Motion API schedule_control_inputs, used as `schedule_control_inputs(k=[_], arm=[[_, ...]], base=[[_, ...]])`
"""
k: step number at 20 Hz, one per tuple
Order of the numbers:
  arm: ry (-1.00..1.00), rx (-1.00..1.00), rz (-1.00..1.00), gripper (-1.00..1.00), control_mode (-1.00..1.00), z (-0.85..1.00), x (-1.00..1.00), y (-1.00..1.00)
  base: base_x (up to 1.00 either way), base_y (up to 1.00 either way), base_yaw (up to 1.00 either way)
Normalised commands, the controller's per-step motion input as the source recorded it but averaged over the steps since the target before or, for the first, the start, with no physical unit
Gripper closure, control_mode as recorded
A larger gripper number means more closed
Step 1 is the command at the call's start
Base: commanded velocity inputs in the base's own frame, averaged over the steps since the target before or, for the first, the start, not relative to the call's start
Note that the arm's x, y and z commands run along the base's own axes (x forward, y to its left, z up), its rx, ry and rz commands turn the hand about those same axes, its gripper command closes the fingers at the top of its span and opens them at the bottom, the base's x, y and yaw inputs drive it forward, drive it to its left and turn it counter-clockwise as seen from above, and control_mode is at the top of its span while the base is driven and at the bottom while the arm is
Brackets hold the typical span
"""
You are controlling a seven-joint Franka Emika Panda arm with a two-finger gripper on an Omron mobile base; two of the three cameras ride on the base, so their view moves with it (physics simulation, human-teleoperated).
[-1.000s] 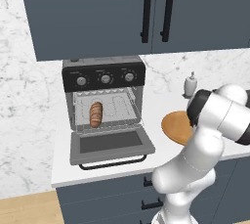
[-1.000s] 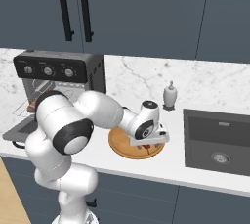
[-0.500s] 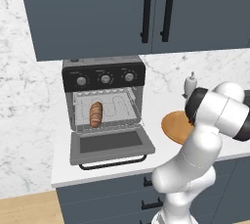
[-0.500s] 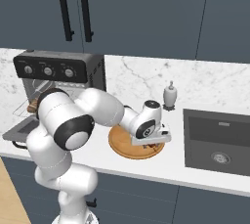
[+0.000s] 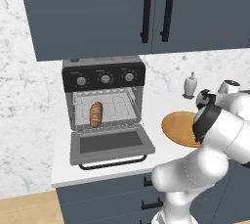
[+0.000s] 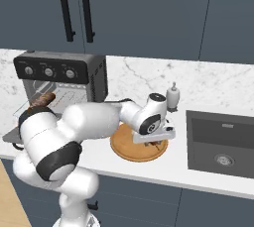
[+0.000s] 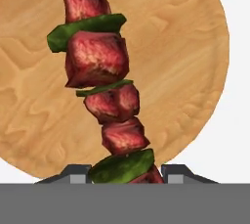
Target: Pick up the kebab skewer and baguette bread, and place them inside the toaster oven. Close the toaster oven door and start by setting the timer.
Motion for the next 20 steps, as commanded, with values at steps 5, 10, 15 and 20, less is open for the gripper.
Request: schedule_control_inputs(k=[5, 10, 15, 20], arm=[[-0.02, 0.00, 0.01, 1.00, -1.00, 0.71, -0.87, 0.67], [-0.02, 0.00, -0.04, 1.00, -1.00, 0.21, -0.63, 0.99], [-0.01, -0.02, -0.06, 1.00, -1.00, 0.56, 0.10, 0.96], [0.00, 0.00, -0.01, 1.00, -1.00, 0.66, 0.37, 0.99]], base=[[0.00, 0.00, 0.00], [0.00, 0.00, 0.00], [0.00, 0.00, 0.00], [0.00, 0.00, 0.00]])
